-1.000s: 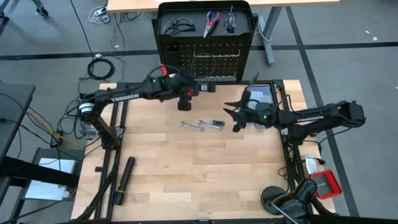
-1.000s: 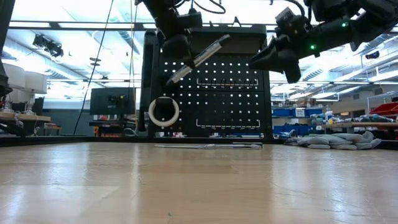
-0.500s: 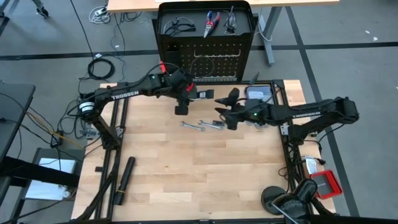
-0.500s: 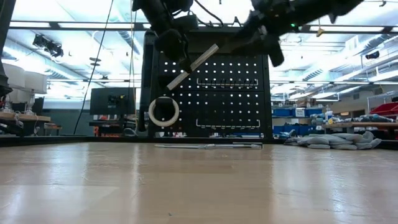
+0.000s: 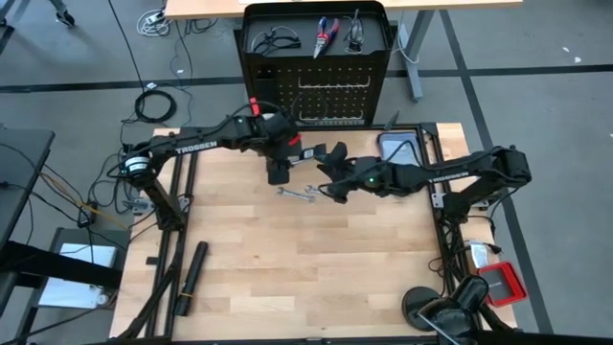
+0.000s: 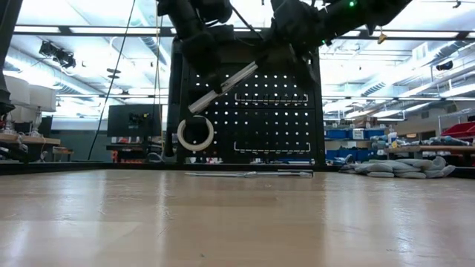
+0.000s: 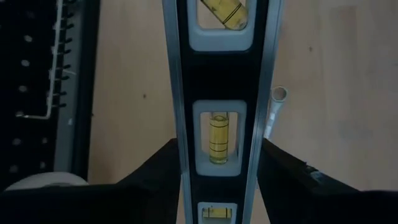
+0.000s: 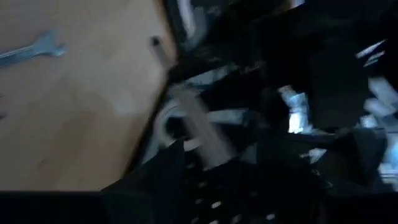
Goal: Hang tools onto peg board
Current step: Put the black spirit level on the black pegboard
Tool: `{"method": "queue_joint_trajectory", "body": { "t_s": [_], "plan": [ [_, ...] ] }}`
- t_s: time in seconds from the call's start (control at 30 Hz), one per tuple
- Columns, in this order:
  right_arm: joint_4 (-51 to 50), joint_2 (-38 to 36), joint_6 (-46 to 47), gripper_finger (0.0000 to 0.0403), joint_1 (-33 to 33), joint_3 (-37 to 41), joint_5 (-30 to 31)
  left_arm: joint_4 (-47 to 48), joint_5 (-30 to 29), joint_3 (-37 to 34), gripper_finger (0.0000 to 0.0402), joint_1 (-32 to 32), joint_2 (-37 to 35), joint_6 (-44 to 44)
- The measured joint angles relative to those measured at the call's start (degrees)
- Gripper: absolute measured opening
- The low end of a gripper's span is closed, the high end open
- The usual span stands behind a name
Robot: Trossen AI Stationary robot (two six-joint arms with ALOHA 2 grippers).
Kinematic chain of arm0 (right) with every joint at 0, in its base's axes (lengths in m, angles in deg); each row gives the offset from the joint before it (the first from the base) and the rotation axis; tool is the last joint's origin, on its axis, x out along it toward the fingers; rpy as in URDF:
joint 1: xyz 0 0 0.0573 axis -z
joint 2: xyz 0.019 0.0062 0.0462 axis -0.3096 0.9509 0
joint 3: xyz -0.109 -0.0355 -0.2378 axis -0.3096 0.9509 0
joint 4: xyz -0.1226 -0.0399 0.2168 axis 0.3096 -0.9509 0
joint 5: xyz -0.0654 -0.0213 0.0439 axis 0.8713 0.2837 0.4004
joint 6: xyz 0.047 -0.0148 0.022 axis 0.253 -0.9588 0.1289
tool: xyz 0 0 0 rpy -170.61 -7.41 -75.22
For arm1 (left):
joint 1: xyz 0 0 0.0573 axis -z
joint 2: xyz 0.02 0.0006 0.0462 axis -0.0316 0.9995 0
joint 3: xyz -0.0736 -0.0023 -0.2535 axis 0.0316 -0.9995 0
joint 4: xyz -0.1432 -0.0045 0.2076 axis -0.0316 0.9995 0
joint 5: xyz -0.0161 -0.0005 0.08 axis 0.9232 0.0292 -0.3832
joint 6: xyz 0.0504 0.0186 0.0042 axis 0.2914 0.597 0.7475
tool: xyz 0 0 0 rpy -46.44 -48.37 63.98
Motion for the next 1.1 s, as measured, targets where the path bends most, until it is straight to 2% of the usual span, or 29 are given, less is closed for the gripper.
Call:
{"method": "queue_joint_trajectory", "body": {
  "t_s": [0.2,0.53,0.8,0.93,1.1],
  "plan": [
    [2.9,2.4,-6.6,0.0187,1.7,0.0,-0.5,-0.3,1.9,0.0,0.0166,0.1,0.0,-0.8],
    [7.6,5.1,-10.4,0.0157,3.2,0.0,-2.8,0.0,5.3,0.1,0.0166,0.0,0.0,-2.0],
    [5.3,5.2,-10.5,0.006,3.5,0.2,-2.9,0.3,5.1,0.1,0.0167,0.0,0.0,-2.0],
    [4.3,5.2,-9.9,0.006,3.4,0.2,-1.4,0.1,5.1,0.1,0.0194,0.1,0.0,-2.4],
    [4.2,5.2,-6.5,0.006,3.2,0.1,1.7,-0.5,4.3,0.1,0.0265,0.1,0.0,-3.1]
  ]
}}
